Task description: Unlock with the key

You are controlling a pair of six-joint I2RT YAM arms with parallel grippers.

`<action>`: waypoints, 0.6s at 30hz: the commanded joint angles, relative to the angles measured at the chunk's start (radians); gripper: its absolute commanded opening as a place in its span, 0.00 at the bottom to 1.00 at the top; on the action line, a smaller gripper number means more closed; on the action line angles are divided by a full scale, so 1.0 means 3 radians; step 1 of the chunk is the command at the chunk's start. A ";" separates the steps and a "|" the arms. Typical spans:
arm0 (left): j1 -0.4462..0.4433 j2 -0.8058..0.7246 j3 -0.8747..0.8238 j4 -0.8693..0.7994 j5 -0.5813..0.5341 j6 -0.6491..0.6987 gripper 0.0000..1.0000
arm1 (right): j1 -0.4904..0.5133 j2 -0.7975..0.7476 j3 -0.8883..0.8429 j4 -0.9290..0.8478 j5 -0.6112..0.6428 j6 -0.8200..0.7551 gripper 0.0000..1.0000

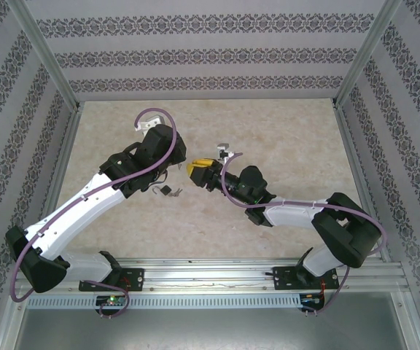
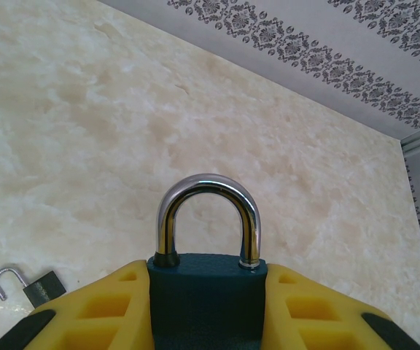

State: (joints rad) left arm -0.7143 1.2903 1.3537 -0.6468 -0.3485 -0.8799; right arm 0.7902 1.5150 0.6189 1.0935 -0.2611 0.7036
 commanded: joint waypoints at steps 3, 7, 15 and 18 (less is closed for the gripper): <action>-0.0048 -0.0029 0.0100 0.0017 -0.0029 0.0062 0.26 | 0.0060 0.0102 0.0233 0.0215 -0.0198 0.0037 0.45; -0.0044 -0.0033 0.0100 0.0024 0.0001 0.0054 0.26 | 0.0076 0.0167 0.0327 0.0224 -0.0241 0.0067 0.44; -0.0043 -0.0041 0.0080 0.0054 0.0049 0.0034 0.26 | 0.0103 0.0266 0.0485 0.0154 -0.0357 0.0131 0.40; -0.0043 -0.0050 0.0055 0.0117 0.0105 0.0029 0.26 | 0.0107 0.0311 0.0558 0.0165 -0.0391 0.0213 0.36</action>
State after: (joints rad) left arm -0.7143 1.2903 1.3537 -0.6456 -0.3252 -0.8783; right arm 0.8097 1.5925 0.7483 1.1080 -0.3424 0.7383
